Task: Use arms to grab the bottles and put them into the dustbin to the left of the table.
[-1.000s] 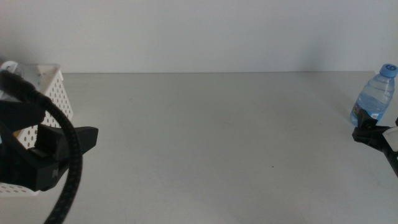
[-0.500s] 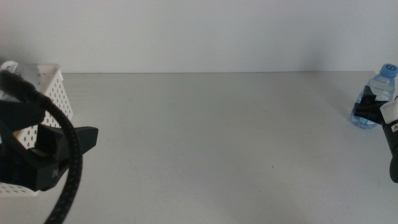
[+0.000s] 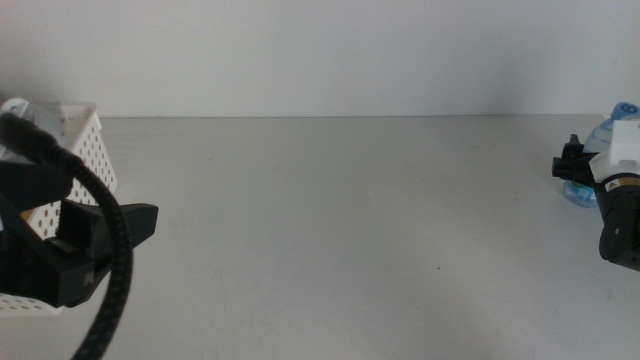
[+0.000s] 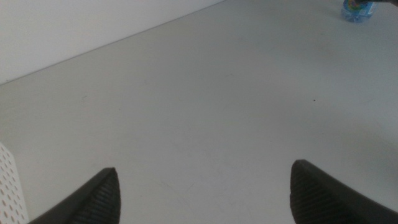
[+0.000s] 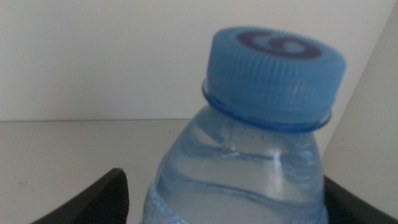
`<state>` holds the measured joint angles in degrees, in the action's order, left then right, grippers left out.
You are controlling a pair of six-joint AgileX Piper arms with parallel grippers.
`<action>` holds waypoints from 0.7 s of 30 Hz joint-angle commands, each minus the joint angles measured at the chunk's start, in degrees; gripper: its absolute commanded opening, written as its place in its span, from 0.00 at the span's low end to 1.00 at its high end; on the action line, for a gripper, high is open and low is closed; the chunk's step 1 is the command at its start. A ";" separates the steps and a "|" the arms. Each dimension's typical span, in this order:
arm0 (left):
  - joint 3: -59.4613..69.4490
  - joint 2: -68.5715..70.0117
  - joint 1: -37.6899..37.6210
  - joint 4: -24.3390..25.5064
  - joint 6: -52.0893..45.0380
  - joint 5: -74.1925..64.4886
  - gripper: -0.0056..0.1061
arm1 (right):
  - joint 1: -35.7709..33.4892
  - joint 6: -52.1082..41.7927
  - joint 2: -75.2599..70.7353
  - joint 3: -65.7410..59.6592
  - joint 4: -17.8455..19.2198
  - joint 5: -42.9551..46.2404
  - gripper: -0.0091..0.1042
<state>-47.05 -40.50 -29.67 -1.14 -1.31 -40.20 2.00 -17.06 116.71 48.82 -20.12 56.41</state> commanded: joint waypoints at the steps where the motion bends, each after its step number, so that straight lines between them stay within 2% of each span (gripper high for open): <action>1: -1.52 0.18 -0.26 -0.05 0.59 4.33 0.89 | 0.45 -0.76 -1.47 2.28 0.77 3.60 0.67; 3: -1.52 0.18 -0.26 -0.05 0.59 4.33 0.89 | 0.45 -0.30 -1.29 2.37 1.03 2.75 0.47; 5: -1.52 0.18 -0.26 -0.05 0.59 4.33 0.89 | 0.17 2.48 -1.75 2.37 1.71 2.01 0.21; 6: -1.52 0.18 -0.26 -0.05 0.59 4.33 0.89 | 0.16 4.50 -2.28 2.37 3.55 1.66 0.06; 8: -1.52 0.18 -0.26 -0.05 0.59 4.33 0.89 | 0.08 9.97 -3.60 2.37 11.64 1.38 0.07; 13: -1.52 0.18 -0.26 -0.05 0.59 4.33 0.89 | -2.91 31.50 -6.85 7.31 39.04 1.38 0.07; 16: -1.52 0.18 -0.26 -0.05 0.59 4.33 0.89 | -6.86 44.08 -6.63 12.50 51.76 1.22 0.07; 19: -1.52 0.12 -0.26 -0.05 0.59 4.33 0.89 | -11.53 49.64 -5.70 17.12 59.96 0.41 0.07; 21: -1.52 0.12 -0.26 -0.05 0.59 4.33 0.89 | -15.18 50.12 -4.75 19.88 62.77 -1.69 0.07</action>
<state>-47.05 -40.50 -29.67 -1.12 -1.31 -40.20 -11.02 31.38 114.92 64.96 40.52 49.98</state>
